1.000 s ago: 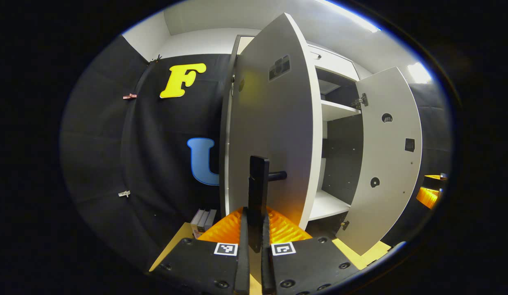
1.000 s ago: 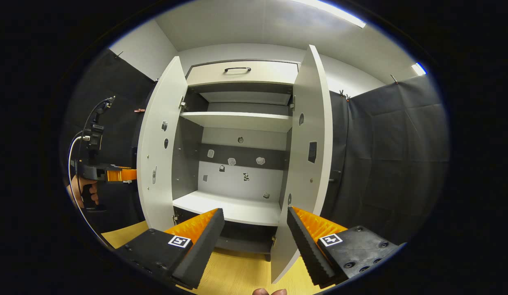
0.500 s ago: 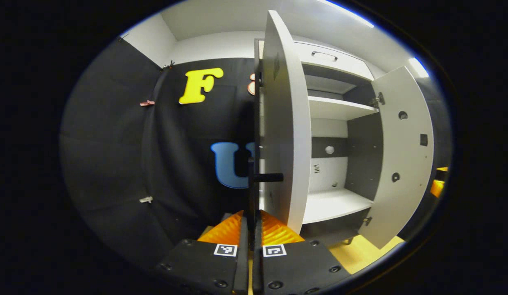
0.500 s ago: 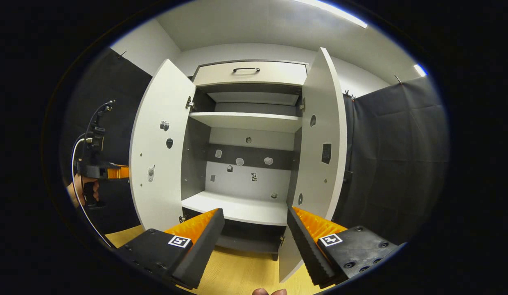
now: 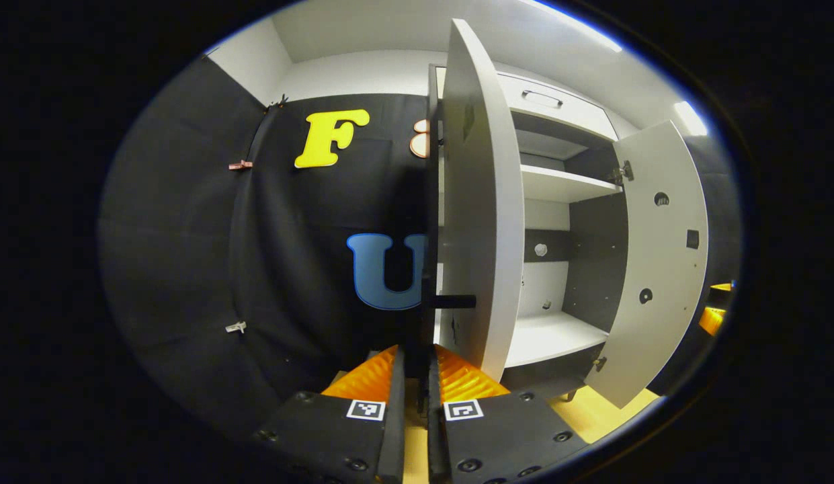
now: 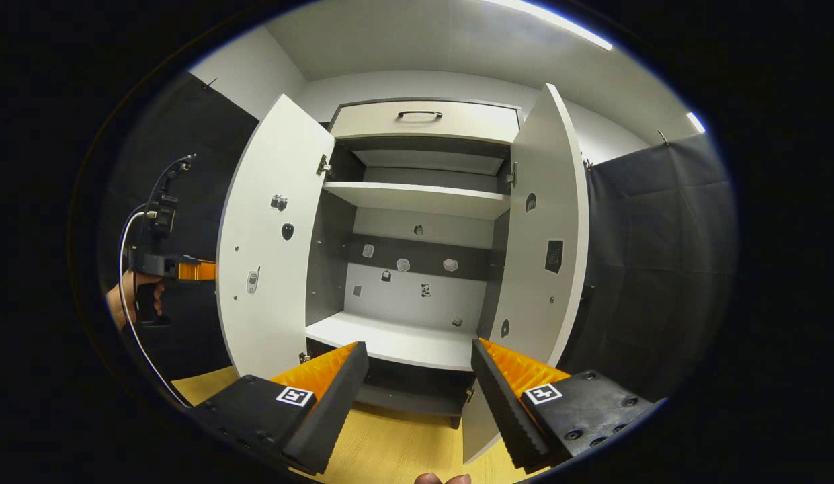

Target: Open the right door of the double-door shoe cabinet with the right hand, and open the left door with the left hand.

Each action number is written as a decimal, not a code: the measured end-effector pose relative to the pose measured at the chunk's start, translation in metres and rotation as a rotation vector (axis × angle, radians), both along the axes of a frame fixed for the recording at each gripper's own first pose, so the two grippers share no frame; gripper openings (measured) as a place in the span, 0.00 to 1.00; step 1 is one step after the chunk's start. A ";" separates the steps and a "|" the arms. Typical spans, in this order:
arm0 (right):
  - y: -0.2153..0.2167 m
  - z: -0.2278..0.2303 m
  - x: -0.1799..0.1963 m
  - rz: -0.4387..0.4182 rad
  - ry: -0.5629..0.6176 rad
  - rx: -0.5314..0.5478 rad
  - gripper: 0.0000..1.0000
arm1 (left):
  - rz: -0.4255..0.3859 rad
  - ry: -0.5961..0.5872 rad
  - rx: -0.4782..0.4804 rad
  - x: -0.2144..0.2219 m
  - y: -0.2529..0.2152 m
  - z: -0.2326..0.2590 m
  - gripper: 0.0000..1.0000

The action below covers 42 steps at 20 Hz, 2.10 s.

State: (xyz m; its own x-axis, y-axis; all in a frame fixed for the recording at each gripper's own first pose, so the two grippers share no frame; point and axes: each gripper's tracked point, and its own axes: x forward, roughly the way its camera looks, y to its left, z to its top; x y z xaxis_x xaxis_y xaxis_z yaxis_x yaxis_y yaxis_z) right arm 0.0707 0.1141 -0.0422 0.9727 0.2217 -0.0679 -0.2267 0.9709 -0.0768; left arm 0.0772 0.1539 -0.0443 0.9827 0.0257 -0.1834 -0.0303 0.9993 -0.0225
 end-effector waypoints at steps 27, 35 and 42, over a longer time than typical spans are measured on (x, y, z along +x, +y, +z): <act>-0.031 0.031 0.006 -0.034 -0.037 0.156 0.98 | 0.019 -0.131 0.039 -0.105 -0.086 0.048 0.96; -0.044 0.032 0.002 -0.072 -0.045 0.150 0.96 | -0.081 -0.121 -0.005 -0.114 -0.149 0.036 0.96; -0.048 0.040 -0.004 -0.068 -0.083 0.146 0.98 | -0.087 -0.152 0.002 -0.116 -0.160 0.045 0.96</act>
